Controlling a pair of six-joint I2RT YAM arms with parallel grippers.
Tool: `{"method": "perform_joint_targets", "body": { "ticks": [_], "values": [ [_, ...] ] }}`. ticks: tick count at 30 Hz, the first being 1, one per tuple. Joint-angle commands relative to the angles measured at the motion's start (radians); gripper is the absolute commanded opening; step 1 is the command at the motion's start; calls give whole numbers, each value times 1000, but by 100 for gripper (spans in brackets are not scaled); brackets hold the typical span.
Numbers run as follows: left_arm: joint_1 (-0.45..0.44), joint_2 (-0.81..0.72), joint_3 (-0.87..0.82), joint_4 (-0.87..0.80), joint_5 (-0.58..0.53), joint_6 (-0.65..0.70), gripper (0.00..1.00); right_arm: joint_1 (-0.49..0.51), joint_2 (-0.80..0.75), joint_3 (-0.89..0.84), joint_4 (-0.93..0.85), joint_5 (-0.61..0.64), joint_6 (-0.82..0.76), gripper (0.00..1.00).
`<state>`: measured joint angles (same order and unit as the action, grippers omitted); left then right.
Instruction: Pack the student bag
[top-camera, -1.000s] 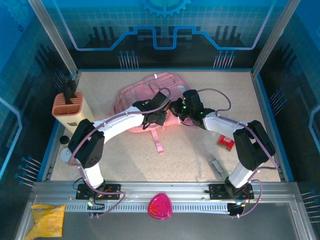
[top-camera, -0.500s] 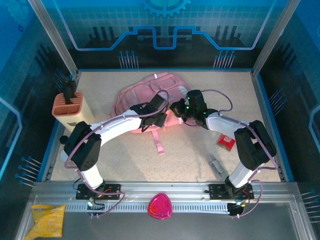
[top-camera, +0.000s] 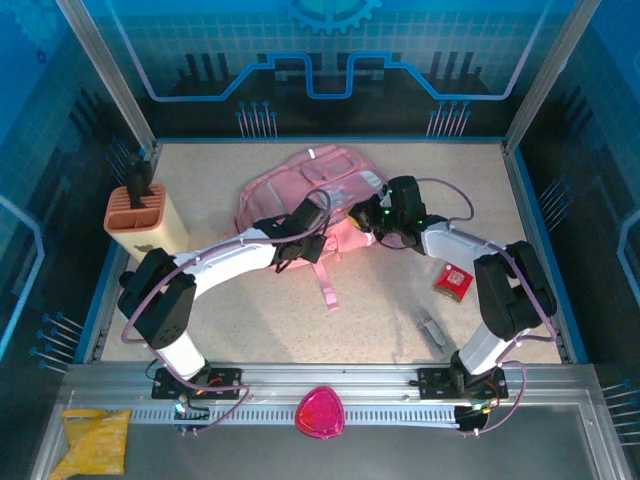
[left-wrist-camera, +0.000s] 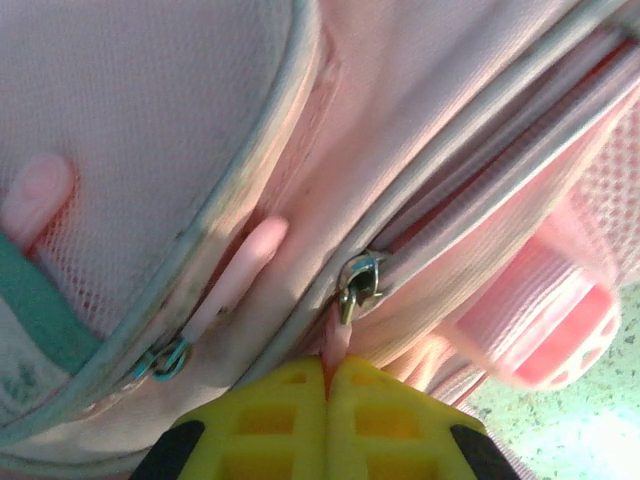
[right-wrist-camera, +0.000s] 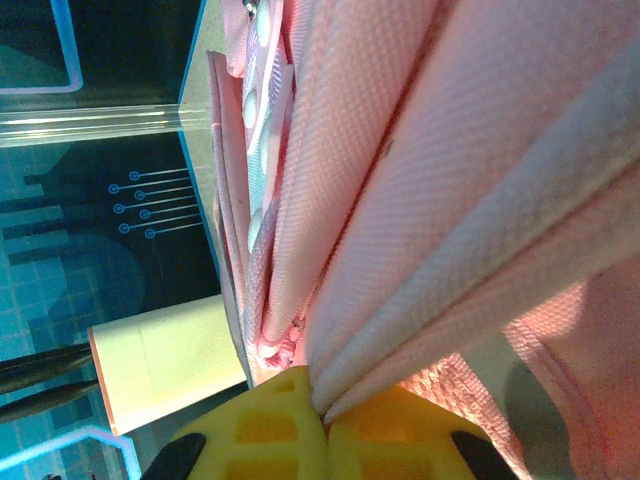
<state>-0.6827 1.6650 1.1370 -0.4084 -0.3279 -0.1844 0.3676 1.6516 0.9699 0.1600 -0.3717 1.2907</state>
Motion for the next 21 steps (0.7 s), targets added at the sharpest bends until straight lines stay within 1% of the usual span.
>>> {"method": "perform_joint_targets", "body": {
  "ticks": [1, 6, 9, 11, 13, 14, 15, 17, 18, 19, 21],
  "values": [
    [35, -32, -77, -145, -82, -42, 0, -98, -3, 42, 48, 1, -35, 0],
    [31, -40, -94, -150, -53, -69, 0, -149, 64, 114, -3, -33, -86, 0],
    [9, -36, -81, -156, -39, -88, 0, -175, 105, 151, -15, -65, -98, 0],
    [-22, -29, -59, -160, -32, -94, 0, -178, 116, 170, -42, -68, -115, 0],
    [-47, -12, -29, -160, -41, -107, 0, -157, 118, 173, -51, -80, -130, 0],
    [-54, 2, -9, -162, -40, -120, 0, -138, 117, 170, -57, -86, -137, 2],
    [-60, 14, 10, -166, -42, -130, 0, -122, 116, 164, -71, -87, -137, 8],
    [-69, 33, 41, -160, -53, -150, 0, -93, 101, 118, -56, -91, -117, 15],
    [-72, 36, 49, -153, -47, -153, 0, -85, 91, 89, -36, -87, -102, 19],
    [-71, 40, 54, -145, -42, -153, 0, -76, 79, 57, -19, -82, -85, 26],
    [-72, 45, 63, -144, -46, -150, 0, -64, 58, 19, -16, -78, -77, 30]
  ]
}}
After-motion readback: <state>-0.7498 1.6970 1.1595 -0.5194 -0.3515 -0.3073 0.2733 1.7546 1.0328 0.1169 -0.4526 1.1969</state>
